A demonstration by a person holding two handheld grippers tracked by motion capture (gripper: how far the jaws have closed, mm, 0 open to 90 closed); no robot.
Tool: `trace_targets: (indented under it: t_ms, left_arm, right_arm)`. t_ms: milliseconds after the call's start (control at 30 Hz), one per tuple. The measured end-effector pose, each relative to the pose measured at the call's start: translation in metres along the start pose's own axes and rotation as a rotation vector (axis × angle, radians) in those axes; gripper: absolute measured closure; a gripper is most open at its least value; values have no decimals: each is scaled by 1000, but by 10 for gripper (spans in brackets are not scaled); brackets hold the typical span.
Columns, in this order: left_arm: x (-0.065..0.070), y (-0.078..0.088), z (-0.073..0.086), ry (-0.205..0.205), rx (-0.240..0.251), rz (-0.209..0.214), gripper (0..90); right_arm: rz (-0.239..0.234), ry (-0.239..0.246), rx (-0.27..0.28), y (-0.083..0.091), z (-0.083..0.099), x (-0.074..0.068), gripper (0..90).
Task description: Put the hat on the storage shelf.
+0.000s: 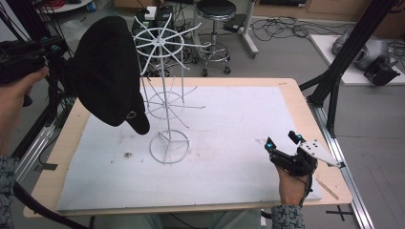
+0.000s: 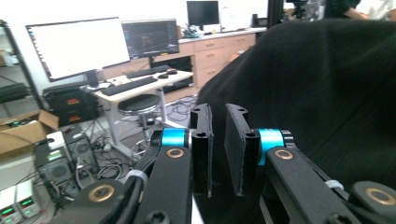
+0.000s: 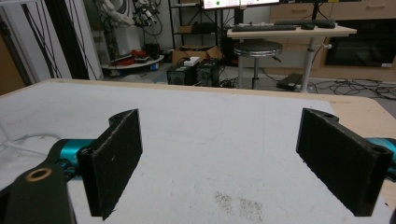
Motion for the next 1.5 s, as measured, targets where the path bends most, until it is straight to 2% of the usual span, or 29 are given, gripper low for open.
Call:
trace_targets:
  t_ms: [233,433,600,933,1100,1233,1400,1500]
  left_arm:
    - [-2,17,27,-4,-24,-92,755]
    - [-5,29,67,12,-52,-148,729]
    - [-3,29,101,34,-94,-170,713]
    - [14,18,156,82,-132,-151,640]
    - [25,7,180,104,-125,-103,584]
    - [28,2,195,133,-139,-104,512]
    - [30,-2,212,189,-128,-96,452]
    - [31,-4,220,203,-132,-99,423]
  right_arm:
    - [-4,4,3,-1,0,-2,135]
    - [-8,7,4,-2,-1,-5,135]
    - [-12,16,-6,-5,1,-7,135]
    - [-16,8,-6,-4,1,-8,135]
    - [-20,9,0,-6,-1,-10,135]
    - [-26,10,-2,-8,-1,-13,135]
    - [-28,22,-10,-11,1,-14,135]
    - [-27,26,-13,-11,2,-15,134]
Point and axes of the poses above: each handheld gripper's, and its own axes: y roughly backward along the jaws, z roughly out of its underside, x roughly to its right, the point moved 4 cm from there along -y, roughly forward along the jaws, and after that the axes turned 14 degrees about z, right-handed, at the moved point
